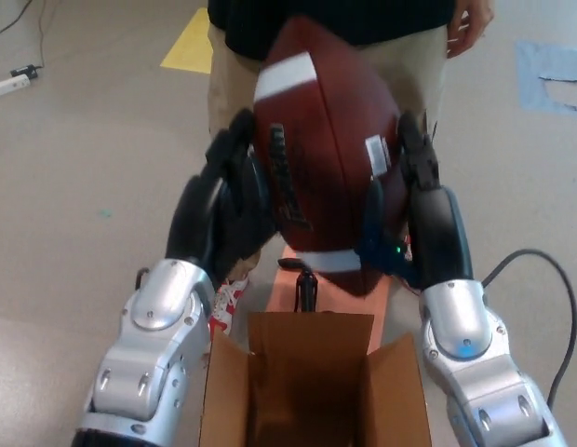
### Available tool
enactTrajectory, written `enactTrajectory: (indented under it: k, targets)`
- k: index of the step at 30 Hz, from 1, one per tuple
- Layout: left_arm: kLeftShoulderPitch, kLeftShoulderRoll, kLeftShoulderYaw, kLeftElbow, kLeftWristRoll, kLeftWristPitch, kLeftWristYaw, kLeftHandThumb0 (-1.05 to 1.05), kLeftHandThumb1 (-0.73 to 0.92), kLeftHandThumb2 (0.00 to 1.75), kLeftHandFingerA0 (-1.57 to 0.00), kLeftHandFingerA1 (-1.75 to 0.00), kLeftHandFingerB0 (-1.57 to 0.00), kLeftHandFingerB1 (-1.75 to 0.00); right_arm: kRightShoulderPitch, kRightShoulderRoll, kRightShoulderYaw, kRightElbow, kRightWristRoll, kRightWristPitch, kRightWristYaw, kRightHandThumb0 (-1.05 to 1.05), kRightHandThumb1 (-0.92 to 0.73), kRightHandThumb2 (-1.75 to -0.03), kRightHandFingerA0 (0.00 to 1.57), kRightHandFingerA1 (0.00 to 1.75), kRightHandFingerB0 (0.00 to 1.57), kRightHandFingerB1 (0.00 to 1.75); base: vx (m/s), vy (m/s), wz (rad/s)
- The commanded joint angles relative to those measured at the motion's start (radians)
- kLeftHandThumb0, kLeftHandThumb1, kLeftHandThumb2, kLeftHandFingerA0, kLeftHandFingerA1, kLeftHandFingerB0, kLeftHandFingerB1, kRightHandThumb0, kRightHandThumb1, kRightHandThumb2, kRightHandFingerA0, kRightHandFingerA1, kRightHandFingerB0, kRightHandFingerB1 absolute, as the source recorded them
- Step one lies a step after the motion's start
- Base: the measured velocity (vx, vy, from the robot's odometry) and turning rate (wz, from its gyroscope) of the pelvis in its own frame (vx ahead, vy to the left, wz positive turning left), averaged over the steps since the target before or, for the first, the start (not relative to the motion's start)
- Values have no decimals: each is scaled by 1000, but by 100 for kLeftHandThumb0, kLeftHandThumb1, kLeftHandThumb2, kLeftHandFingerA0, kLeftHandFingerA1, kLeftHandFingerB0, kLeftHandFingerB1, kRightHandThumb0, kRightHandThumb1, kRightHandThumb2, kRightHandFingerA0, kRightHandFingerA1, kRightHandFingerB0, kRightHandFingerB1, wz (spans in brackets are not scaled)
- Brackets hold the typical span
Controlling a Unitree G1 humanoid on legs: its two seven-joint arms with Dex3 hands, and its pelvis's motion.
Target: Use both hands to pick up a football from a person and place it into a container beneath
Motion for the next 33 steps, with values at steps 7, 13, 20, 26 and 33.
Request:
enactTrajectory:
  k: [7,13,20,26,33]
  targets:
    - [-66,-18,24,220,4,-114,-110,-90,91,117,0,-7,0,-6,-56,33,-47,236,87,-168,95,-71,-92,-87,0,12,3,19,0,0,0]
    - [-89,-12,37,303,19,-172,-126,-75,92,79,0,0,0,0,-91,29,-66,334,100,-229,115,-76,-91,-122,0,19,1,21,0,0,0]
    - [-110,91,84,325,34,-131,-115,-99,86,115,0,-3,0,0,-86,-49,-111,289,106,-155,136,-82,-88,-120,0,12,0,12,0,0,0]
    - [-149,233,189,359,11,-99,-144,-98,89,116,0,-3,0,0,-91,-136,-229,298,172,-189,192,-85,-88,-120,0,12,0,10,0,0,0]
    - [-127,386,346,463,-67,-126,-248,-100,83,112,0,-3,0,0,-26,-249,-337,227,237,-249,271,-84,-80,-117,0,15,0,13,0,0,0]
